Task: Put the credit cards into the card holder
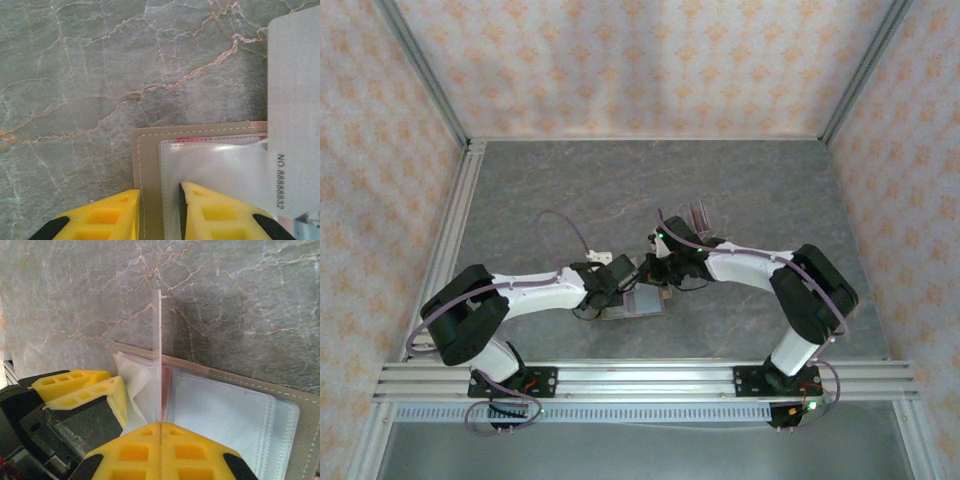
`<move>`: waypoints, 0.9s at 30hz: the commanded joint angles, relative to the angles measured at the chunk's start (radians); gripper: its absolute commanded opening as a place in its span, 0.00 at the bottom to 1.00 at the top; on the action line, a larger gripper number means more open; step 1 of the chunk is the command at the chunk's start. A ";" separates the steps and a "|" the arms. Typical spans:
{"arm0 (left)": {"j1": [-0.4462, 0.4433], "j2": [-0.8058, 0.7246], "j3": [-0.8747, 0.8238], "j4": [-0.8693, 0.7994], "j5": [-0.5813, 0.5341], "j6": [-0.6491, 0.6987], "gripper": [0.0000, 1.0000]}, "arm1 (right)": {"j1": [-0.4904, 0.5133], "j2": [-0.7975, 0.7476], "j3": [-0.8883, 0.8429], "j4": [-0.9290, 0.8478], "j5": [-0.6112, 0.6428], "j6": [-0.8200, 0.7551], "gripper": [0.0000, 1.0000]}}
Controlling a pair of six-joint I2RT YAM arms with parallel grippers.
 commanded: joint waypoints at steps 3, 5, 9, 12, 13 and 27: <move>0.006 0.050 -0.017 -0.014 0.005 0.013 0.26 | 0.026 -0.014 -0.051 0.045 -0.001 0.028 0.00; 0.006 0.051 -0.014 -0.016 0.005 0.013 0.26 | 0.035 -0.025 -0.073 0.053 0.001 0.039 0.00; 0.006 0.051 -0.014 -0.020 0.002 0.013 0.26 | 0.051 -0.055 -0.110 0.051 0.021 0.052 0.00; 0.007 0.052 -0.011 -0.017 0.003 0.013 0.26 | 0.053 -0.075 -0.134 0.049 0.027 0.059 0.00; 0.007 0.054 -0.011 -0.017 0.004 0.012 0.26 | 0.052 -0.078 -0.138 0.044 0.029 0.057 0.00; 0.007 0.043 -0.019 -0.014 0.003 0.013 0.29 | 0.067 -0.051 -0.116 -0.013 0.004 0.019 0.00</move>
